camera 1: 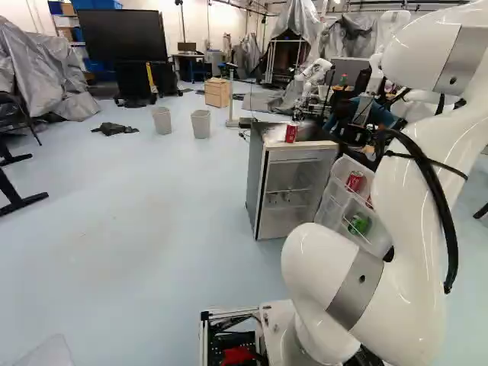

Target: Grab a drink from the fridge

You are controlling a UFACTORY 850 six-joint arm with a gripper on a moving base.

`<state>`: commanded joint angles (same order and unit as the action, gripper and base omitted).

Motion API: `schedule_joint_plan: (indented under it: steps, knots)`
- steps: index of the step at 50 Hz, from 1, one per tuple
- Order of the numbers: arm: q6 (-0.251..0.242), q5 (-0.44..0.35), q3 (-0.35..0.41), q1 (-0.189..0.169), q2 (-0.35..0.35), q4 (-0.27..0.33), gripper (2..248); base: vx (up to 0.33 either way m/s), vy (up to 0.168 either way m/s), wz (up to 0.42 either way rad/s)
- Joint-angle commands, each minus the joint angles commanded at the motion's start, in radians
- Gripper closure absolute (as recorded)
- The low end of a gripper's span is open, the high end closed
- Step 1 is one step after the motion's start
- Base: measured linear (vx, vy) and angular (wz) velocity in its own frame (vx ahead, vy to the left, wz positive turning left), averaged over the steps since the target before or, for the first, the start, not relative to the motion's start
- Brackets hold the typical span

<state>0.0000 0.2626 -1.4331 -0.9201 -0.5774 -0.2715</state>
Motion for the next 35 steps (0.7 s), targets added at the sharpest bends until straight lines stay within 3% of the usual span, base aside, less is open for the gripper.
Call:
schedule_joint_plan:
  steps: [26, 35]
  knots:
    - [0.000, 0.106, -0.162, -0.026, -0.159, -0.033, 3, 0.000, 0.000, 0.000]
    - [0.000, 0.112, -0.186, -0.033, -0.181, -0.034, 3, 0.000, 0.000, 0.000]
